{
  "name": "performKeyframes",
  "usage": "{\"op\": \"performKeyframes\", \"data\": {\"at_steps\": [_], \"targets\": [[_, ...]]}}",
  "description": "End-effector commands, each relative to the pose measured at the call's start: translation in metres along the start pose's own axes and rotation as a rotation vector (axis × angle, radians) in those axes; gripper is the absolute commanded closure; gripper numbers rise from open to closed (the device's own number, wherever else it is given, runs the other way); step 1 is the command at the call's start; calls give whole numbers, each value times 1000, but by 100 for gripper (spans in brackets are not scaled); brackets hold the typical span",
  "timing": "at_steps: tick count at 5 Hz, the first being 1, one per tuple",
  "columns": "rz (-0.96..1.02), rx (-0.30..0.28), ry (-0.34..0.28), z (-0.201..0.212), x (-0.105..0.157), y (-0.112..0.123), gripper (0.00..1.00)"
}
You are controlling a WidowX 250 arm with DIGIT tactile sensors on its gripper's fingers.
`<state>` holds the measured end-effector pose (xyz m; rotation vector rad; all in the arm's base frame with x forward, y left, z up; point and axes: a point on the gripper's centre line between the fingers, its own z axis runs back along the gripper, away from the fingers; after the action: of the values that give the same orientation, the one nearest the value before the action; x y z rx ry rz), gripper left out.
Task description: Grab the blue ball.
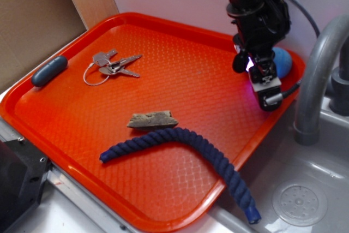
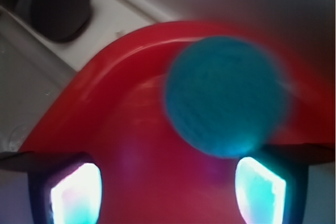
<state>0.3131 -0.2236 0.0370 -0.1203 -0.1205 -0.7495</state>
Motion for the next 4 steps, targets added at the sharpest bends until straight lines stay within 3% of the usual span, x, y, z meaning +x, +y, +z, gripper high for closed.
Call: {"op": "performKeyframes", "data": {"at_steps": [1, 2, 3, 4], "targets": [[150, 16, -126, 26, 2, 2, 0], [189, 50, -141, 35, -4, 10, 0], [234, 24, -209, 52, -15, 16, 0], [287, -71, -274, 56, -17, 20, 0]]}}
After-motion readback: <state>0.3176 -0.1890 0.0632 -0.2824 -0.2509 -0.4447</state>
